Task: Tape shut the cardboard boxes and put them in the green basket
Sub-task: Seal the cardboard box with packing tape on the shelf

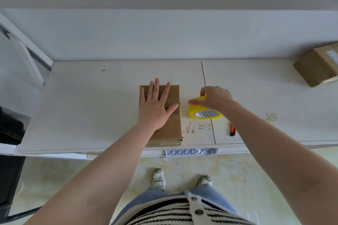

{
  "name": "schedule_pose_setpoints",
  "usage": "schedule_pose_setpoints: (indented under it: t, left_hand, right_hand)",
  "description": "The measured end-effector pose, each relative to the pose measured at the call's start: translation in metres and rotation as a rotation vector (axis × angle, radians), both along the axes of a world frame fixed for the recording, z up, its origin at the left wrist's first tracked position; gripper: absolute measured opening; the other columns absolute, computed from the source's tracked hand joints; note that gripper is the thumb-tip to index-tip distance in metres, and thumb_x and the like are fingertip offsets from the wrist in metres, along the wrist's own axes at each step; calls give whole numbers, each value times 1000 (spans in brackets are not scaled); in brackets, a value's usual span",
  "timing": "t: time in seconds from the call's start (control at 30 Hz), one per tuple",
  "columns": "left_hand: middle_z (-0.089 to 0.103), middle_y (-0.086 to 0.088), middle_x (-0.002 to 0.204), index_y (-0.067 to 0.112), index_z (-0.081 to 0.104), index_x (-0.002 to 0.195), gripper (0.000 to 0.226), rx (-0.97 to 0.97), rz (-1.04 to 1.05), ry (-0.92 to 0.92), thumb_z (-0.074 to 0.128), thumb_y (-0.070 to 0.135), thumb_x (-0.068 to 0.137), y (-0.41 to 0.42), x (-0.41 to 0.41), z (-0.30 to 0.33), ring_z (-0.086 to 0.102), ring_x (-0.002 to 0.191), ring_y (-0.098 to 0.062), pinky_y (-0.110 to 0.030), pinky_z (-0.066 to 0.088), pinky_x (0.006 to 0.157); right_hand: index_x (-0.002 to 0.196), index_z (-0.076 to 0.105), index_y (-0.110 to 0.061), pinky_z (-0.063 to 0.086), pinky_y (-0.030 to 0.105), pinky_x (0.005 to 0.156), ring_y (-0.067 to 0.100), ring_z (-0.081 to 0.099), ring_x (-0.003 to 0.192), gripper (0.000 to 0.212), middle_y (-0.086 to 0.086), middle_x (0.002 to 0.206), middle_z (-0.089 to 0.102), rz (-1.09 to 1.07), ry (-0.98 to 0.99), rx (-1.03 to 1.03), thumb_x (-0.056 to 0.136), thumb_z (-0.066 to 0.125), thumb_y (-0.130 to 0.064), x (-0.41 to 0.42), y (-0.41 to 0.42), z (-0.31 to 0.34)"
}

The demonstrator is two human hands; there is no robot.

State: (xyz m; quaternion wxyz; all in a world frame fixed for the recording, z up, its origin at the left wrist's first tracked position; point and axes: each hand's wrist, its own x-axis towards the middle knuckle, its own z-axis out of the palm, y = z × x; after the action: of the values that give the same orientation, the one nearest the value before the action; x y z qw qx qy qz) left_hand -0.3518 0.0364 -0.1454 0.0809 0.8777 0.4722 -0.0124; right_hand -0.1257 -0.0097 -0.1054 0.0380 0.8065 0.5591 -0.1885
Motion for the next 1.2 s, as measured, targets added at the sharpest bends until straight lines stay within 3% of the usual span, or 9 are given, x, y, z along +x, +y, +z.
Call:
schedule_pose_setpoints:
  t: [0.17,0.33,0.47,0.63,0.73,0.83,0.93,1.07,1.2]
  left_hand:
    - [-30,-8,158,35,-26,149,77,-1,-9,-3,-1,74,88,2,2,-2,-27,146,-24,-49,-19,116]
    - [-32,-7,158,35,-28,149,77,0,-8,-8,2,73,89,1,1,-4,-30,144,-22,-47,-21,115]
    - [-30,-8,158,35,-27,149,77,4,-10,-19,-1,73,88,2,2,-3,-28,146,-23,-48,-19,116]
    - [-29,-8,159,34,-26,150,77,17,-8,-25,-3,73,87,0,1,-4,-25,147,-25,-49,-18,117]
    - [-26,-8,160,34,-24,151,77,25,-11,-30,-3,73,88,0,1,-4,-22,148,-26,-49,-16,117]
    - [-23,-10,161,33,-23,151,78,23,-15,-21,-4,73,87,0,1,-2,-19,149,-27,-50,-14,118]
    - [-22,-8,161,34,-21,151,79,32,-19,-32,-6,74,85,0,-1,-1,-18,149,-27,-48,-16,117]
    - [-23,-7,161,34,-20,152,77,47,-11,-44,0,73,88,2,-8,-2,-20,149,-25,-48,-15,119]
    - [-23,-7,161,34,-19,152,77,51,-19,-43,3,73,90,3,-10,-4,-20,149,-26,-47,-16,118]
  right_hand:
    - [95,56,-24,42,29,62,13,60,85,33,-6,96,61,-464,231,534,89,57,-56,22,-32,-13]
    - [124,44,2,38,44,97,39,44,122,38,25,131,45,-899,194,174,91,57,-10,41,-90,-60]
    - [119,49,6,45,41,78,38,55,106,39,26,119,56,-987,342,164,85,65,3,46,-100,-70]
    - [100,70,-3,43,32,63,27,61,72,15,10,78,68,-957,427,411,89,61,-8,48,-62,-24]
    - [79,65,-14,48,32,61,21,58,63,11,0,65,60,-828,726,645,89,64,-10,28,-15,34]
    - [78,66,-7,56,28,54,16,66,54,11,4,66,67,-601,1081,442,89,66,-6,-19,5,60]
    - [84,68,1,55,31,66,19,60,63,24,9,74,66,-404,817,148,93,63,-21,-53,-3,47]
    - [57,55,-7,30,25,51,14,39,55,46,4,74,45,-234,400,116,95,57,-33,-39,-14,37]
    - [74,72,-12,44,26,68,12,49,77,34,-1,97,43,-115,349,-37,92,62,-40,-34,-19,38]
